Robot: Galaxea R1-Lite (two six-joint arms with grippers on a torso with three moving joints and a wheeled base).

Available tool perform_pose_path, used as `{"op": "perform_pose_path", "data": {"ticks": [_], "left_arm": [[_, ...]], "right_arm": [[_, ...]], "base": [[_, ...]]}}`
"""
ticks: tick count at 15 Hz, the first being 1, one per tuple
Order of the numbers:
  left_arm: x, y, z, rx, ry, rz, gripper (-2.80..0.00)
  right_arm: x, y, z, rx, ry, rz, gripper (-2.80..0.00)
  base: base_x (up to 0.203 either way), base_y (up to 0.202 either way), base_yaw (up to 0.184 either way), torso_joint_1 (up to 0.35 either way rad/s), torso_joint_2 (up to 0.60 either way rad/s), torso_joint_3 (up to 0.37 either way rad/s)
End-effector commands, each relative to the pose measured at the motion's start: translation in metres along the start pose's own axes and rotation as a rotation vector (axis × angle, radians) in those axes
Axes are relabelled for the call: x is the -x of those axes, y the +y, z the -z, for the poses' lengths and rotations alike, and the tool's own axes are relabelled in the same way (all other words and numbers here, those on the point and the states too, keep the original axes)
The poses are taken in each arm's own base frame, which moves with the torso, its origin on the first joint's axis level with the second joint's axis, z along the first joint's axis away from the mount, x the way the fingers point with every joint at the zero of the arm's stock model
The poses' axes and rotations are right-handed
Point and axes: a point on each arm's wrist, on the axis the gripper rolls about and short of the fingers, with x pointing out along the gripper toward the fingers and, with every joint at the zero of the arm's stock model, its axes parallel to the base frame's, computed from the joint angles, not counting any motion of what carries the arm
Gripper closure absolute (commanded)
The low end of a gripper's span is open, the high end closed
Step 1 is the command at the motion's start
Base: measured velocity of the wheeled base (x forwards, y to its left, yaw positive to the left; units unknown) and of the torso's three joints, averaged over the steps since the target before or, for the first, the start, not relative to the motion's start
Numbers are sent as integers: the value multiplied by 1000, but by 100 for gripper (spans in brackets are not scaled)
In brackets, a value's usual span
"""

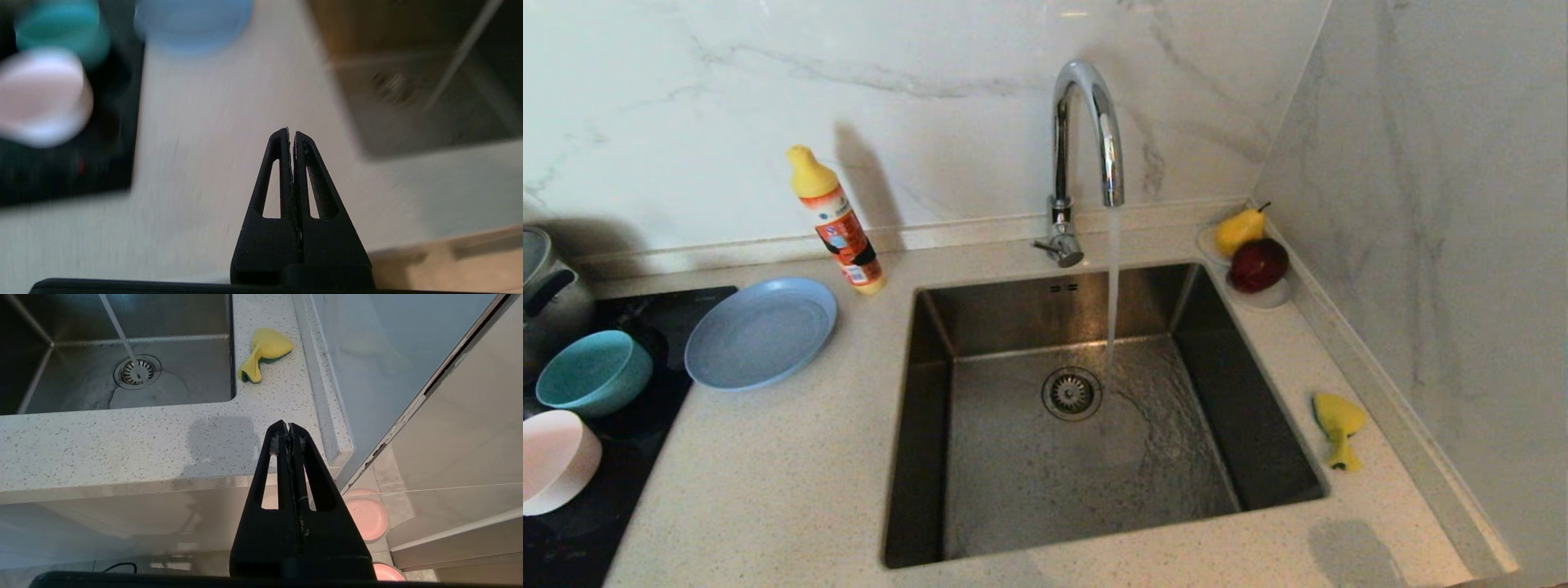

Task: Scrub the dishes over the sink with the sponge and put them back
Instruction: Turn off the faucet

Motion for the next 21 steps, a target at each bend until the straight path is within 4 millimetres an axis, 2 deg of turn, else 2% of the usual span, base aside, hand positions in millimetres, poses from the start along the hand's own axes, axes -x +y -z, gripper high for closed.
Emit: {"op": "perform_pose_path", "data": {"ticks": [1,4,8,11,16,18,21], "left_arm": [[6,1,-44,-1,-67,55,0],[-15,3,-87,38,9,119,0],[-59,3,-147,195,90,334,0],[-120,4,-176,324,223,459,0],[-224,6,-196,490,391,564,0],[-252,4,-200,581,437,625,0],[-286,-6,-193,644,496,721,0]], "right_arm": [[0,0,0,0,0,0,0],[0,0,0,0,0,0,0],[0,0,0,0,0,0,0],[0,0,0,0,0,1,0],[0,0,0,0,0,0,0],[0,0,0,0,0,0,0],[0,0,0,0,0,0,0]], "base": [[0,0,0,0,0,0],[0,0,0,0,0,0],[0,0,0,0,0,0],[0,0,0,0,0,0],[0,0,0,0,0,0],[0,0,0,0,0,0],[0,0,0,0,0,0]]}}
